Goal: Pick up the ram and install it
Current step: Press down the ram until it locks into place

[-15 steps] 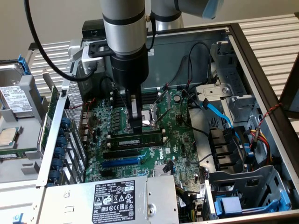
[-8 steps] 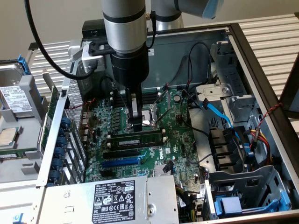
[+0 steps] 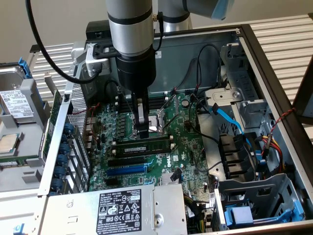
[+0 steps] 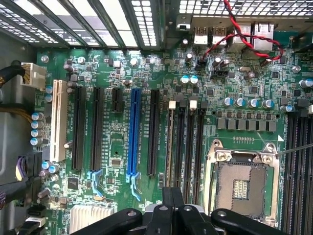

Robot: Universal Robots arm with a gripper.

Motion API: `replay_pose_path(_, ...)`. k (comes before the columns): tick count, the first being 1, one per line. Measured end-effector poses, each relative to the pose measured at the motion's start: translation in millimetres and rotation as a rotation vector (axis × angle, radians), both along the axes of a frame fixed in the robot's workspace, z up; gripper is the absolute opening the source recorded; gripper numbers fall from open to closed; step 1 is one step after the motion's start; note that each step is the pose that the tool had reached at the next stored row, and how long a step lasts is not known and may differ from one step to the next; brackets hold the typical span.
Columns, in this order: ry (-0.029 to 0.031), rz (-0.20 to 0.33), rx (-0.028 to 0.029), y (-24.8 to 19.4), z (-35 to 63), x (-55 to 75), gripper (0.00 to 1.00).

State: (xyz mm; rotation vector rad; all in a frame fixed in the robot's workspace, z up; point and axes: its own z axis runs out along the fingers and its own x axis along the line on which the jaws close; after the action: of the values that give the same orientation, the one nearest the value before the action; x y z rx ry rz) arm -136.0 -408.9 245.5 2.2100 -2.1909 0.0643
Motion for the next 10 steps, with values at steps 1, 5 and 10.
replay_pose_path(1, 0.0, -0.003, 0.0, 0.0, -0.4, 0.0, 0.11)
replay_pose_path(5, 0.0048, -0.016, -0.0001, 0.0, -2.2, 0.0, 0.11)
replay_pose_path(10, 0.0069, -0.022, 0.0001, 0.2, -6.9, 0.0, 0.11)
